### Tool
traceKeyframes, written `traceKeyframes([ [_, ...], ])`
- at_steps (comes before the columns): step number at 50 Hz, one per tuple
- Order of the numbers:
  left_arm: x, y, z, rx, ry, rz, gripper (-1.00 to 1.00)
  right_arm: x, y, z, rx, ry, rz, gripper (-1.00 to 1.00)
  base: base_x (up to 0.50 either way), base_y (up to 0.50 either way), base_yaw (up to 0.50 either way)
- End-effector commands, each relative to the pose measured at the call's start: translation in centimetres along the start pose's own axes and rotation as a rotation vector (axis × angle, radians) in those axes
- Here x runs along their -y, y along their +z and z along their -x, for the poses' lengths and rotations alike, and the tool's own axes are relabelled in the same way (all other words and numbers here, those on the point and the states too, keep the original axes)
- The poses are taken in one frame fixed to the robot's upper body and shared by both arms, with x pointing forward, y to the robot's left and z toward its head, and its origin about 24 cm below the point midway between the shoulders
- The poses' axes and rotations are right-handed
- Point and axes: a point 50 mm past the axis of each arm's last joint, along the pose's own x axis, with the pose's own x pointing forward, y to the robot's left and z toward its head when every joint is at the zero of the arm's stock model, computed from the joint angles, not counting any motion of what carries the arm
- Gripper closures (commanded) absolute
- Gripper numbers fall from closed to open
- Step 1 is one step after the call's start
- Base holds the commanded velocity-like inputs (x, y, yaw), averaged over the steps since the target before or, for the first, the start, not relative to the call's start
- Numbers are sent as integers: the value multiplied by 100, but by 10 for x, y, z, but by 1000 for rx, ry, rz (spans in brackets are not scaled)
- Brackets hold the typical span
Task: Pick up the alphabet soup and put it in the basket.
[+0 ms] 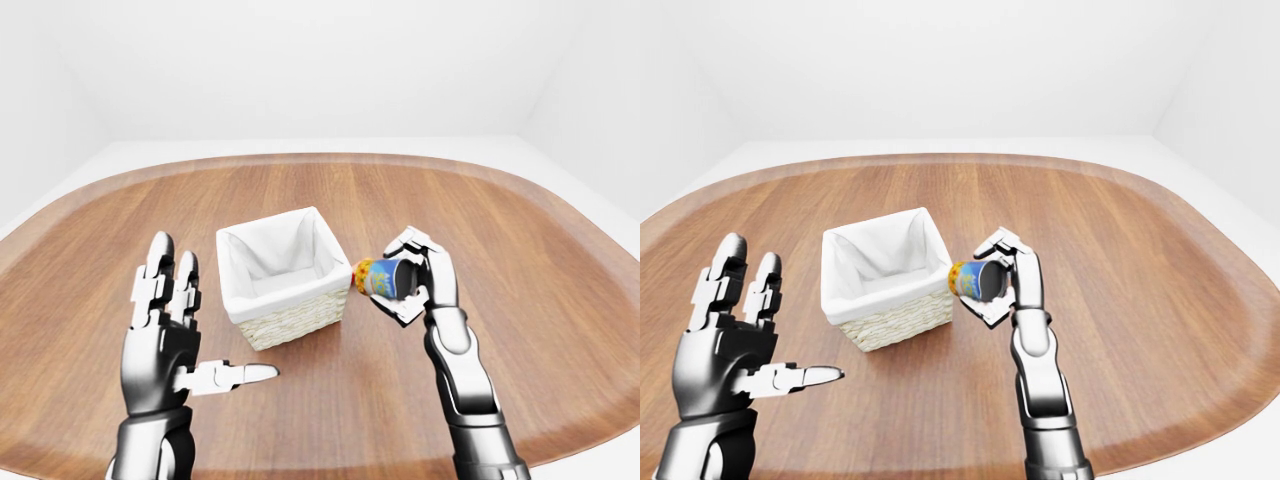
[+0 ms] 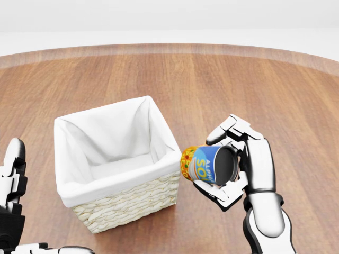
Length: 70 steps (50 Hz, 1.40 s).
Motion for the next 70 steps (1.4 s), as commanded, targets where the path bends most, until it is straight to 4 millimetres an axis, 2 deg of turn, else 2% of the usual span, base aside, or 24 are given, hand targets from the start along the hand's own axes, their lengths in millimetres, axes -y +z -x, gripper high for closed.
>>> traceKeyframes([
  [1,-1,1,1,3,1,2,-100,3,43,14,183,-25,-75,100,0,0,0],
  [5,-1,2,1,4,1,1,-100,3,55,18,234,-23,-81,100,0,0,0],
  [15,-2,2,1,7,3,2,-100,-2,64,24,272,-6,-83,100,0,0,0],
  [26,-2,1,1,6,2,2,-100,-5,78,16,334,-7,-90,100,0,0,0],
  [34,-2,2,0,8,-1,2,-100,-19,93,-5,381,3,-98,100,0,0,0],
  [44,-3,5,1,23,0,6,-100,-40,89,-21,343,28,-80,100,0,0,0],
  [70,-3,12,8,36,-12,21,-100,-103,110,-11,397,151,-57,100,0,0,0],
])
